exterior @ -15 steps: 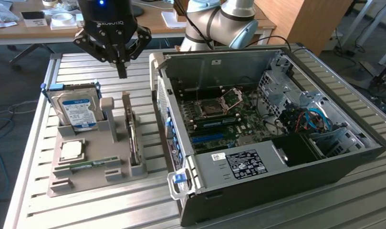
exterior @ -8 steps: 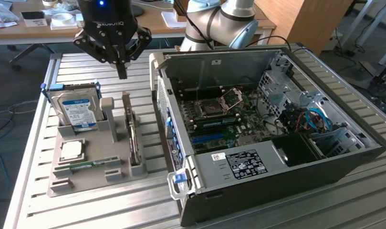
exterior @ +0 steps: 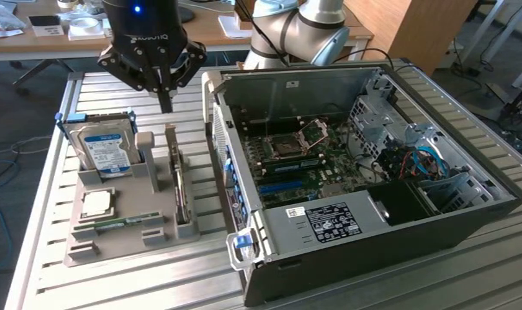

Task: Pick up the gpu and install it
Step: 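Reach for the gpu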

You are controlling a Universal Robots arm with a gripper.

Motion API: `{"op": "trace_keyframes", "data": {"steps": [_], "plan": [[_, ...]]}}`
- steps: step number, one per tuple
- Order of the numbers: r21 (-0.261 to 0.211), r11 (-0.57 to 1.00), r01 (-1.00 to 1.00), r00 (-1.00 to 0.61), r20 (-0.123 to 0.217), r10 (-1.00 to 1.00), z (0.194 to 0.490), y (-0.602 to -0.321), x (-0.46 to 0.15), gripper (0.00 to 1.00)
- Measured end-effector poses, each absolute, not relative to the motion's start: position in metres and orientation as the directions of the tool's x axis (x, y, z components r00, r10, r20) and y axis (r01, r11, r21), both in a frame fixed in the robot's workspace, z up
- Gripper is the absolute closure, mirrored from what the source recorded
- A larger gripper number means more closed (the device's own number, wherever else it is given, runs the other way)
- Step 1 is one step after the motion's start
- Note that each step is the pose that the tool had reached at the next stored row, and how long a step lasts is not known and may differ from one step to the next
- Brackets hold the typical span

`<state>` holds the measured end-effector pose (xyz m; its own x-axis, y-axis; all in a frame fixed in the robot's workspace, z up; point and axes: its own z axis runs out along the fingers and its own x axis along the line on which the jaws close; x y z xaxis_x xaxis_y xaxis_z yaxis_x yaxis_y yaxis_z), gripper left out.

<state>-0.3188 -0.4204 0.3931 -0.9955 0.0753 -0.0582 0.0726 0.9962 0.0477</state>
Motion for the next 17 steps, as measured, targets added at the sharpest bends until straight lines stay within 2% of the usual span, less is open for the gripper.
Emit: {"op": "trace_keyframes", "data": {"steps": [10, 17], "plan": [[0.048, 0.996, 0.073, -0.995, -0.058, 0.075, 0.393, -0.441, -0.32, 0.89], [0.048, 0.996, 0.073, -0.995, -0.058, 0.075, 0.392, -0.443, -0.322, 0.89]]}}
